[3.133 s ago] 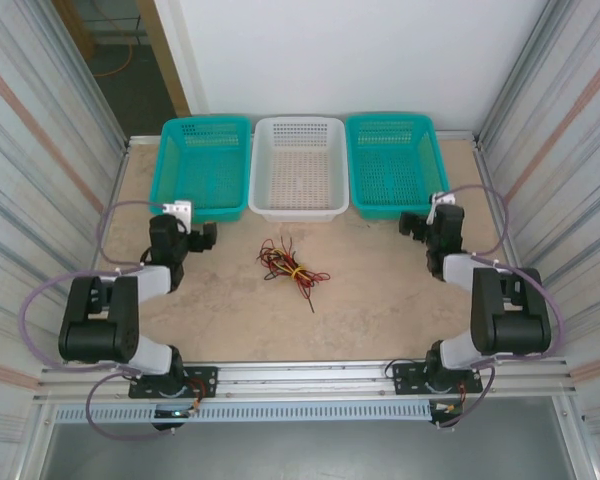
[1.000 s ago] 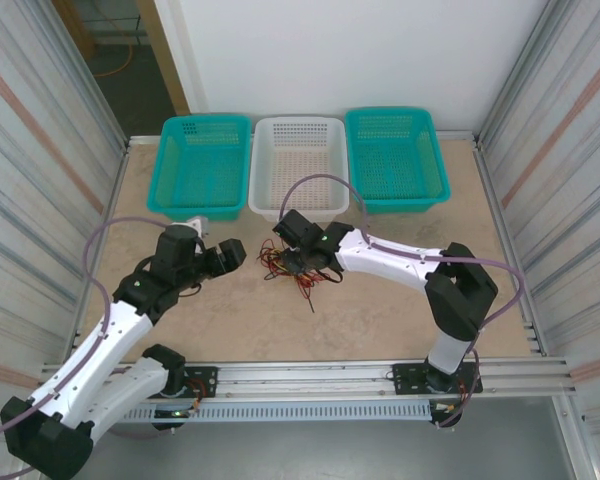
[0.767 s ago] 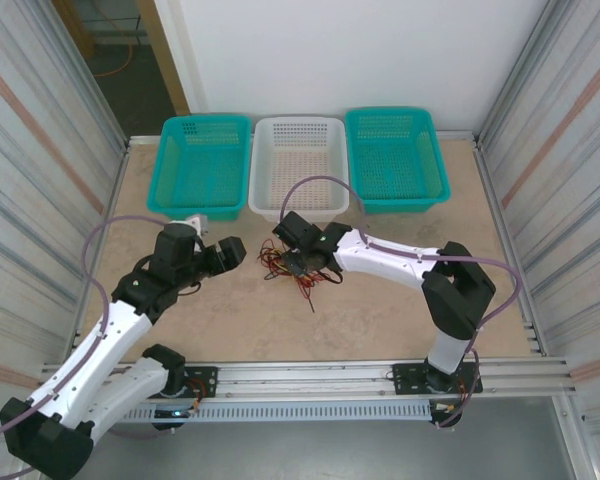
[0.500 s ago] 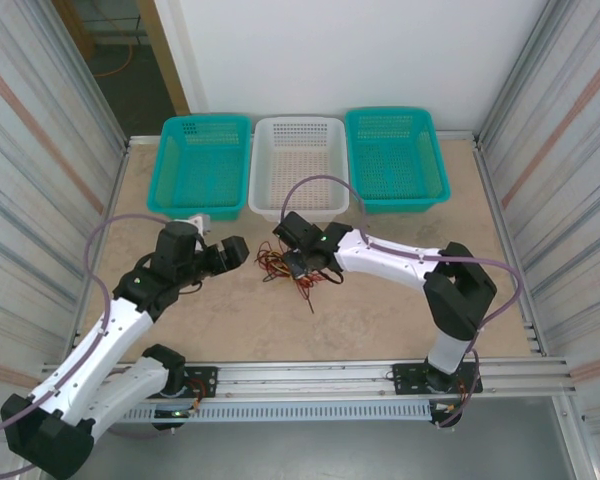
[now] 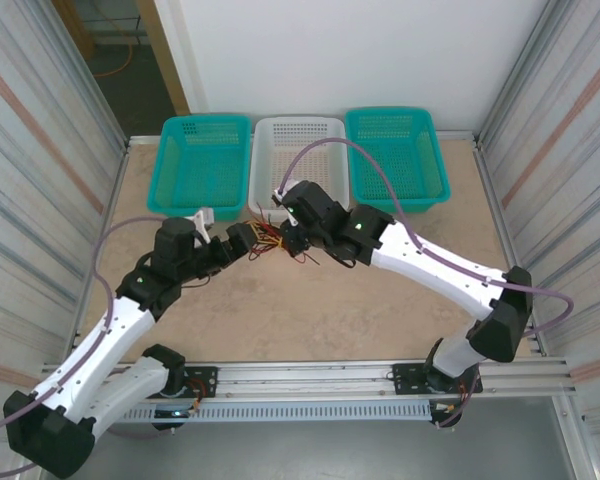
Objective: Untangle the cables
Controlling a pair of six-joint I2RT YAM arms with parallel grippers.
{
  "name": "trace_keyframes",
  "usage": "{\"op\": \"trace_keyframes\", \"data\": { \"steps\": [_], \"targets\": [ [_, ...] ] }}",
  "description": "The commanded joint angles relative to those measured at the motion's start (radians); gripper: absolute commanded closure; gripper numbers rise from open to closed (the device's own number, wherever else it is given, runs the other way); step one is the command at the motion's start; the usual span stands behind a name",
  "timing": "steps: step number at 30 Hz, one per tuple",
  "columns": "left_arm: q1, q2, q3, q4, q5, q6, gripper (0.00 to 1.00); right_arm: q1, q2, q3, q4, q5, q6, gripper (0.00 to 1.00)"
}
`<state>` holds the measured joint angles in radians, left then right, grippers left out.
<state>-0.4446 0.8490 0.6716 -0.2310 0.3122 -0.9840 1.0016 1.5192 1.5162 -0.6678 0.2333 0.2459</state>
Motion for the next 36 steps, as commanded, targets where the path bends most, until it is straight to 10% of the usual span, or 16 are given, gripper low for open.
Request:
{"op": "trace_keyframes", "data": {
  "steps": [1,23,36],
  "targets": [
    [-0.001,-0.010,-0.098,0.223,0.057,-0.210,0.01,0.013,-0.033,0.036,-0.020,0.018,-0.033,1.00],
    [-0.040,0.112,-0.172,0.590,0.045,-0.301,0.01,0.051,-0.011,0.077,0.089,-0.162,0.051,1.00],
    [-0.037,0.117,-0.101,0.537,0.074,-0.251,0.77,0.045,0.003,0.097,0.065,-0.075,0.084,0.97]
  ]
}}
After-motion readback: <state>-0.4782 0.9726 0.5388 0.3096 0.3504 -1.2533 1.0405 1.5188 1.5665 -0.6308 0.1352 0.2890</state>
